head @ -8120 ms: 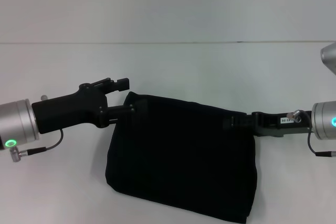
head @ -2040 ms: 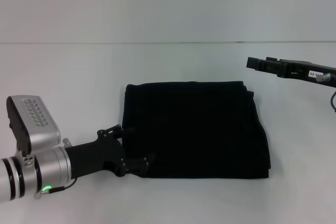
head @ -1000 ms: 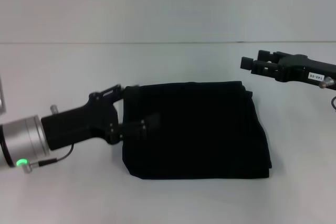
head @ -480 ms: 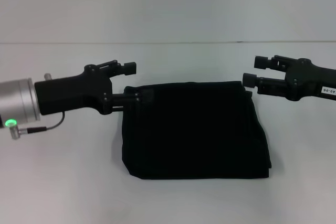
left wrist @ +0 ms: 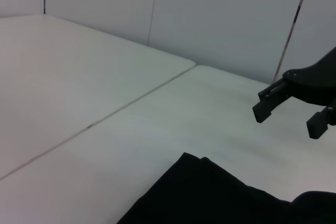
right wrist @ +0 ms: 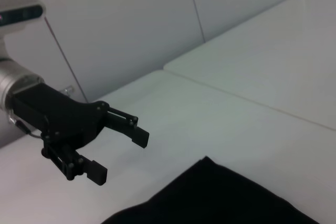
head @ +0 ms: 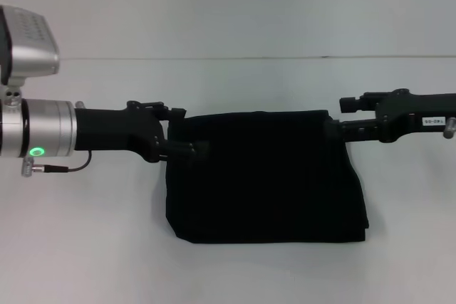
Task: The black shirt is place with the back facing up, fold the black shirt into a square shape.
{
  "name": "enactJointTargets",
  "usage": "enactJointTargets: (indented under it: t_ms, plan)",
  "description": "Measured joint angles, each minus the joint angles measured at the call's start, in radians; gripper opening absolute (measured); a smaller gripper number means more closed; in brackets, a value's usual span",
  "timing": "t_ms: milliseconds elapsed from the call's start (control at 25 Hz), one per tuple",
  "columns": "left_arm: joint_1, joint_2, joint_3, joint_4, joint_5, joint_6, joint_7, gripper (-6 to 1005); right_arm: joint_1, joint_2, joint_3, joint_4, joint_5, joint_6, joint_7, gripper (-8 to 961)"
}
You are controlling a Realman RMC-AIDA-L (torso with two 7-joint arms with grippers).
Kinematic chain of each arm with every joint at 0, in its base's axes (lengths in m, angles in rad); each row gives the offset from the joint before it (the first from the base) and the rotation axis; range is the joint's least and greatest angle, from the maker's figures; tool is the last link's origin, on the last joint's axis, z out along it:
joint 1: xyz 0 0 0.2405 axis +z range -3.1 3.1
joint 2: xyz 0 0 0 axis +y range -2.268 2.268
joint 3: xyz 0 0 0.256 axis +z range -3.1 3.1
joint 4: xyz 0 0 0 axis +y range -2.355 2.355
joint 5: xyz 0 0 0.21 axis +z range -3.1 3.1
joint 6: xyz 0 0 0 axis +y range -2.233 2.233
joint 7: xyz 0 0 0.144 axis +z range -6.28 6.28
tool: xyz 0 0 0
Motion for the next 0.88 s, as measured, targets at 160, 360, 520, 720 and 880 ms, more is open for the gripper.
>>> enactJointTargets:
  t_ms: [160,360,520,720,880]
  plan:
    - [0.005,-0.004,0.010,0.002,0.008,-0.003,0.000,887,0.021,0.010,-0.004,-0.001,-0.030,0.005,0.003,821]
    - [0.007,-0.004,0.010,0.002,0.037,-0.010,0.000,887,0.025,0.011,-0.025,-0.001,-0.034,0.009,0.006,822]
    - [0.007,-0.006,0.011,0.000,0.042,-0.027,0.001,888,0.026,0.011,-0.051,0.013,-0.034,0.037,0.009,822]
    - [0.007,-0.008,0.011,-0.003,0.045,-0.035,0.001,888,0.026,0.017,-0.075,0.019,-0.034,0.051,0.012,821]
    - [0.007,-0.008,0.011,-0.002,0.046,-0.032,0.000,888,0.027,0.018,-0.076,0.019,-0.034,0.047,0.012,821]
